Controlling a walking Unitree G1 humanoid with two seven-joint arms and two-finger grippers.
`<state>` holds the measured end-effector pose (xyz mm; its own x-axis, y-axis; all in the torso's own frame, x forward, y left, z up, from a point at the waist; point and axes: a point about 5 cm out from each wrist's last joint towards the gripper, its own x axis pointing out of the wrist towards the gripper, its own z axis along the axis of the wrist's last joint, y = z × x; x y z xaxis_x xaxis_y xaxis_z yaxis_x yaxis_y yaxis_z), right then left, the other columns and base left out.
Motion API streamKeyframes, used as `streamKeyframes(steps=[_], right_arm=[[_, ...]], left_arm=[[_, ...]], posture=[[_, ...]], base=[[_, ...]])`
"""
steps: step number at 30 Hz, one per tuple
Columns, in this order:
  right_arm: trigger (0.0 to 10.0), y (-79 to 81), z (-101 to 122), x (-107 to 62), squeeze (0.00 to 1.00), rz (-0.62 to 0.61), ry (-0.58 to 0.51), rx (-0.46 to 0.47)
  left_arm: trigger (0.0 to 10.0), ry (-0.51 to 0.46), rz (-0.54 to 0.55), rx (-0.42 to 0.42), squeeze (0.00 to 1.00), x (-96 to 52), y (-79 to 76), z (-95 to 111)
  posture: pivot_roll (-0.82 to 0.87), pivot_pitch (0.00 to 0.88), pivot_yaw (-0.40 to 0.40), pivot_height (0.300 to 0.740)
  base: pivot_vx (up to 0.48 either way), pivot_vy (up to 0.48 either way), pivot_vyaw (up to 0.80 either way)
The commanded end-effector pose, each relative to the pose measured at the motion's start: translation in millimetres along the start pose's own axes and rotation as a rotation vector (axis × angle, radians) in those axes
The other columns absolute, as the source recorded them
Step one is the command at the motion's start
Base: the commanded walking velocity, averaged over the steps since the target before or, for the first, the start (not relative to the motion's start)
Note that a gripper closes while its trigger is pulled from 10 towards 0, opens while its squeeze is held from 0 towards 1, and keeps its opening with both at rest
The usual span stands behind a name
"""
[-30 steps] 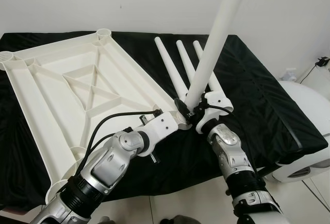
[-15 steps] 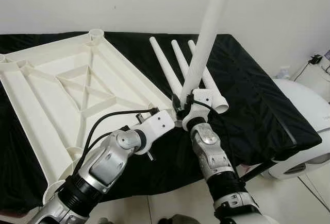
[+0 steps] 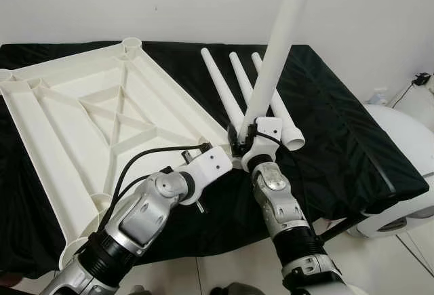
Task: Building children table
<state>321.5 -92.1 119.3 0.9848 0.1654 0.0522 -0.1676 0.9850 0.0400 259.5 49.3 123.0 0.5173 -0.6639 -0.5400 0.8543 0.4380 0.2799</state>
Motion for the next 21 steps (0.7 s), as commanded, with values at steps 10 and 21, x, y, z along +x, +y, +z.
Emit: streamKeyframes(steps=[10, 21], right_arm=[[10.0, -20.7, 4.1, -8.1, 0.82, 0.234, -0.053, 0.002], [10.0, -46.3, 16.4, -4.8, 0.0, 0.536, -0.049, -0.032]], left_arm=[[10.0, 0.007, -0.16, 0.007, 0.0, 8.0, -24.8, -3.3], [10.0, 0.006, -0.157, 0.014, 0.0, 8.2, -22.9, -2.4]], posture=[[0.03, 0.0, -0.086, 0.74], [0.03, 0.0, -0.086, 0.74]], base=[[0.0, 0.0, 0.0], [0.0, 0.0, 0.0]])
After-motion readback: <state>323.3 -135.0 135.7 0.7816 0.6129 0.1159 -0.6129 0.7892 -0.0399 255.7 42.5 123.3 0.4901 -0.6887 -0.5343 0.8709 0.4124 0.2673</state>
